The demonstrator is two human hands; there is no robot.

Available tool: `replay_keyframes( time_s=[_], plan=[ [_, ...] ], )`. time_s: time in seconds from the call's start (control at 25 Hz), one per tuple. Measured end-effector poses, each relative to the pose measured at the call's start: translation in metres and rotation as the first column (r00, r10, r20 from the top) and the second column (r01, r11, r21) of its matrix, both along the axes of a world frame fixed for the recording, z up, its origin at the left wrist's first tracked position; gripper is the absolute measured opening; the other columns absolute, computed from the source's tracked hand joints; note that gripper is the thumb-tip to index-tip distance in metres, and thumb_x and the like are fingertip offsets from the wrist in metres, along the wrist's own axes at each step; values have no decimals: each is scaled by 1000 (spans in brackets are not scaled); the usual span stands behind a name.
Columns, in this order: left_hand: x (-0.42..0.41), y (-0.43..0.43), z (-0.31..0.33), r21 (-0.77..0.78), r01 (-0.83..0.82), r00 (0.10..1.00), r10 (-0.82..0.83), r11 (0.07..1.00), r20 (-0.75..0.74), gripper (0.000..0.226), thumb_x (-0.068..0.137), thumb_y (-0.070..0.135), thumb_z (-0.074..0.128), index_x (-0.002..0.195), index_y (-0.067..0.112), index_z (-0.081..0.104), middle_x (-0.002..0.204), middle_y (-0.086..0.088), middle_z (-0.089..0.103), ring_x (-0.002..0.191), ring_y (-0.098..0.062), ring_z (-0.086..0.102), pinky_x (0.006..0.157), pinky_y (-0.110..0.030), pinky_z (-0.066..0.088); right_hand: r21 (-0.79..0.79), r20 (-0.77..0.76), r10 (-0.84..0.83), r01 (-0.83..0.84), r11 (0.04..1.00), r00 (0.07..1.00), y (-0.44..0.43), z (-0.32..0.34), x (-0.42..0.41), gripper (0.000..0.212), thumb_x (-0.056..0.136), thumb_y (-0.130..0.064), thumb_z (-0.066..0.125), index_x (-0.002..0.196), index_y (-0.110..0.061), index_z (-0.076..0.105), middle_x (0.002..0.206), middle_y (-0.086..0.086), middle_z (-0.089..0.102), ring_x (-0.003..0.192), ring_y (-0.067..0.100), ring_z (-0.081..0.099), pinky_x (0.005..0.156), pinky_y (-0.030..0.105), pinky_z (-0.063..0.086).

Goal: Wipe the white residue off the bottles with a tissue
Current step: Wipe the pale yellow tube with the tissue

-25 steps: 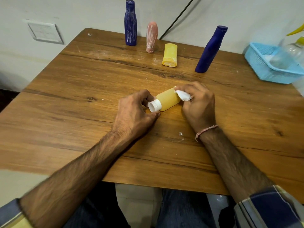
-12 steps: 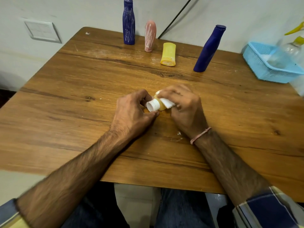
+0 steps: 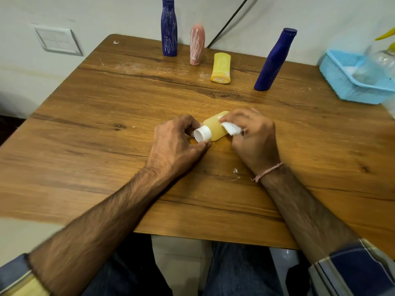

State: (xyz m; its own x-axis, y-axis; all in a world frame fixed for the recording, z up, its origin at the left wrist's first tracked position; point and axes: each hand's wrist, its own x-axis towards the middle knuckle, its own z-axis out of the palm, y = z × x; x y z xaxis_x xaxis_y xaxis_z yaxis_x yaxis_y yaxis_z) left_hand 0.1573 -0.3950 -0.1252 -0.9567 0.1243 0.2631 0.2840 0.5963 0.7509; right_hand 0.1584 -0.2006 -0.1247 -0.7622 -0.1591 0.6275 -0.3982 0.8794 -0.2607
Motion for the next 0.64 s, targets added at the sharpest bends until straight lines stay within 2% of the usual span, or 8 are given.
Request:
replay_keyframes(
  time_s=[0.08,0.2,0.24,0.28,0.4,0.44,0.52,0.64],
  plan=[
    [0,0,0,-2,0,1000,0,1000,-1,31,76,33,87,101,20,72,83,14,64,70,5,56,57,-5,38,-30,11,-54,54,998,998,-15,1,-1,35,78,14,61,104,-4,76,104,12,75,102,27,66,89,42,56],
    [2,-1,-1,24,7,1000,-7,1000,-21,23,78,34,85,92,20,72,80,12,67,69,3,59,54,-5,39,40,17,245,-245,969,969,-30,-2,15,27,82,4,62,104,-3,76,104,11,75,101,28,65,87,35,53],
    [2,-1,-1,40,9,1000,-8,999,-17,23,78,35,84,92,21,73,81,12,68,68,4,59,54,-5,40,50,23,279,-280,959,960,-21,-1,16,28,81,5,63,104,-3,76,105,11,74,101,27,66,87,35,53],
    [1,-1,-1,46,5,1000,-5,999,-8,25,77,35,85,94,22,73,81,13,68,67,5,58,54,-5,40,43,21,233,-233,971,972,-10,-1,13,30,80,7,61,104,-4,76,105,11,75,103,27,66,89,37,54],
    [0,-1,0,17,0,1000,-1,1000,19,32,76,36,87,102,24,73,83,17,65,71,6,57,56,-5,40,-100,90,-111,120,988,990,12,1,-7,40,80,12,55,110,-5,76,111,11,75,108,23,67,97,44,55],
    [0,-1,0,12,-1,1000,1,1000,28,33,76,37,87,103,24,73,84,18,64,72,6,57,57,-7,41,-125,116,-148,162,979,982,8,2,-12,41,81,12,55,111,-6,76,112,10,75,108,22,67,98,44,55],
    [1,0,-1,13,-19,999,18,1000,38,32,77,39,86,102,24,73,83,16,65,73,4,59,56,-10,42,-127,120,-80,96,987,989,-10,4,-12,38,82,11,57,110,-6,76,111,9,76,108,21,67,98,41,55],
    [1,0,-1,43,-33,999,32,999,28,28,77,41,85,95,23,73,79,13,67,67,2,59,49,-8,39,-50,29,165,-163,985,986,-19,0,11,30,81,7,63,105,-5,77,106,9,77,104,21,68,94,32,54]
  ],
)
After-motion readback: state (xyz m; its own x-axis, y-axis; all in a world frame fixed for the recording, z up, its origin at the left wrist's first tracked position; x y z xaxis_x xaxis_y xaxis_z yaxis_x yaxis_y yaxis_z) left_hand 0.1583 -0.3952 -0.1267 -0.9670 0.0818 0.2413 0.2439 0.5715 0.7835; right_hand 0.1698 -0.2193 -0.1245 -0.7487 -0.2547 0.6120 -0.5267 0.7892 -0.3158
